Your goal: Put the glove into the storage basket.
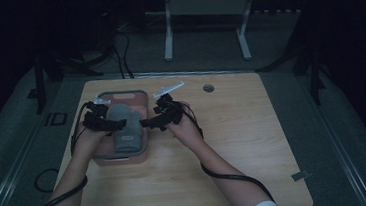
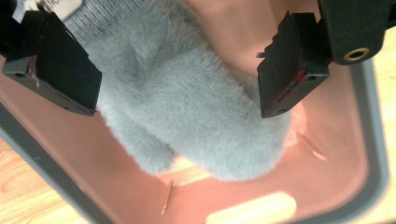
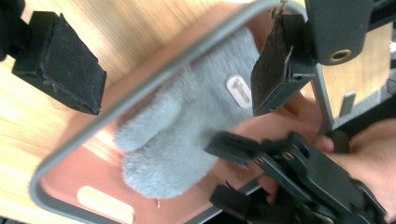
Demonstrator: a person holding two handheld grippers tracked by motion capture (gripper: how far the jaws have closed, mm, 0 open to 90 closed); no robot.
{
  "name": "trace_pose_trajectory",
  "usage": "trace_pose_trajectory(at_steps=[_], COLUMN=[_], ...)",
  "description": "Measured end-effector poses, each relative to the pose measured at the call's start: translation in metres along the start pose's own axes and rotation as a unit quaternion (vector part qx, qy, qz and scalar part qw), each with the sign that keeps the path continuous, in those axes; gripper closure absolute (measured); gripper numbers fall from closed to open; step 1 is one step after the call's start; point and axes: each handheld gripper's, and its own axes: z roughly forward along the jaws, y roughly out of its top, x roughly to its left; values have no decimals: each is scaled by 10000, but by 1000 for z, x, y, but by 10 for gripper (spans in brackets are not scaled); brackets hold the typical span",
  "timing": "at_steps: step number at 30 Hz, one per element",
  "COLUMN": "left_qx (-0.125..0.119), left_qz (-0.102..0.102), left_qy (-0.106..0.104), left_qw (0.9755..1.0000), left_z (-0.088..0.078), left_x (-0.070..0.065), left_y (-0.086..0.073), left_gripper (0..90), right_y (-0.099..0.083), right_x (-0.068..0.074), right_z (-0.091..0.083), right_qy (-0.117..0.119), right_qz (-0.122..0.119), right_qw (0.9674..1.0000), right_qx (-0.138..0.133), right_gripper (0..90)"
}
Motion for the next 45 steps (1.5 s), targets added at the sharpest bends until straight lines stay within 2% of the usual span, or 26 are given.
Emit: trace_pose_trajectory(at_steps=[3,5,9,11,16,18,27,31,39,40,41,44,45], left_qx=[-253,-321,-439,-534,-684,-743,-890,-931,-953,-953,-959,-963,-946], left_qz=[72,217,378,431,598,606,845,940,1217,1217,1252,1292,1313], left_qy=[-246,-337,-559,-664,-831,-918,-1237,-1448,-1859,-1859,-1939,-2082,-2095], left_qw=[9994,9987,9968,9954,9924,9912,9847,9806,9703,9703,9682,9647,9643], left_z=[-9,-14,-22,-27,-35,-37,-38,-35,-23,-23,-20,-15,-13], left_x=[-11,-20,-39,-47,-66,-72,-101,-116,-145,-145,-152,-161,-165], left_y=[-1,-2,-3,-3,-2,-2,-2,-4,-10,-10,-13,-17,-18], left_gripper=[140,140,140,141,141,141,142,142,141,141,141,142,142], right_y=[-8,-13,-23,-28,-39,-43,-63,-74,-99,-99,-102,-118,-122], right_x=[-1,-1,-3,-4,-5,-6,-14,-20,-29,-29,-29,-33,-34], right_z=[-9,-15,-24,-28,-35,-39,-62,-71,-92,-92,-94,-104,-106], right_qy=[-107,-173,-211,-134,-95,-93,-267,-317,-434,-434,-438,-453,-441], right_qz=[-167,-245,-430,-430,-484,-489,-544,-494,-528,-528,-536,-485,-481], right_qw=[9998,9995,9989,9990,9987,9987,9981,9982,9975,9975,9974,9975,9976], right_qx=[-46,-20,7,38,115,109,144,151,186,186,206,227,219], right_gripper=[174,173,147,147,147,148,149,149,149,149,149,149,149])
